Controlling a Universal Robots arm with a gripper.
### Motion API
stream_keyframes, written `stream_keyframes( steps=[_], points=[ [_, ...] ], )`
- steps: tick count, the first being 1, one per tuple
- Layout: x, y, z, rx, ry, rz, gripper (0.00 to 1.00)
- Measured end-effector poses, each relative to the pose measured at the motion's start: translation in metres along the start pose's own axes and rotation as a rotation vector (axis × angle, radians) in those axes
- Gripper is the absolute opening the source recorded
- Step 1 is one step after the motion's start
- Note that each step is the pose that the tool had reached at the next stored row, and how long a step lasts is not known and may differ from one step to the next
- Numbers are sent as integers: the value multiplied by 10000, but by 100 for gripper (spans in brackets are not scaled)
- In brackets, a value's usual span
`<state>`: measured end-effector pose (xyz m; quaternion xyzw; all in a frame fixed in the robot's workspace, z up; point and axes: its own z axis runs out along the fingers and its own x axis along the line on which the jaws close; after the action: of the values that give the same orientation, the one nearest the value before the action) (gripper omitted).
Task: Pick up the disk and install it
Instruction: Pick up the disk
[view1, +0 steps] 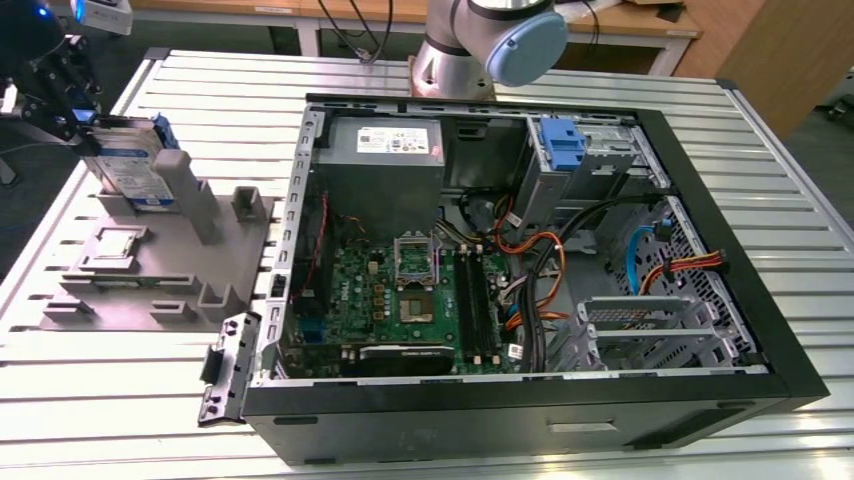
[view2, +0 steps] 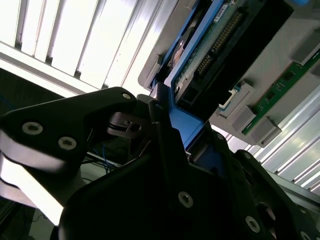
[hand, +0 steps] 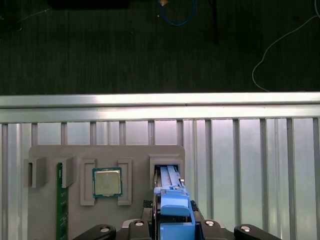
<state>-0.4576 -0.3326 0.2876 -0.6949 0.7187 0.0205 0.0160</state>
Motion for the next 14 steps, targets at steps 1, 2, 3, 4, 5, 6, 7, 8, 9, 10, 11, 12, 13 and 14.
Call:
stream_keyframes(
  steps=[1, 2, 3, 4, 5, 6, 7, 8, 9, 10, 11, 12, 13, 14],
  points=[
    [0, 0, 0, 0, 1, 0, 37],
    [0, 0, 0, 0, 0, 1, 37],
    [0, 0, 0, 1, 0, 19, 37],
    [0, 0, 0, 1, 0, 41, 37],
    [0, 0, 0, 2, 0, 47, 37],
    [0, 0, 0, 2, 0, 50, 37],
    [0, 0, 0, 3, 0, 56, 37],
    [0, 0, 0, 3, 0, 63, 37],
    [0, 0, 0, 3, 0, 64, 37],
    [0, 0, 0, 3, 0, 66, 37],
    [0, 0, 0, 4, 0, 68, 37],
    [0, 0, 0, 3, 0, 70, 37],
    [0, 0, 0, 3, 0, 72, 37],
    [0, 0, 0, 3, 0, 73, 37]
  ],
)
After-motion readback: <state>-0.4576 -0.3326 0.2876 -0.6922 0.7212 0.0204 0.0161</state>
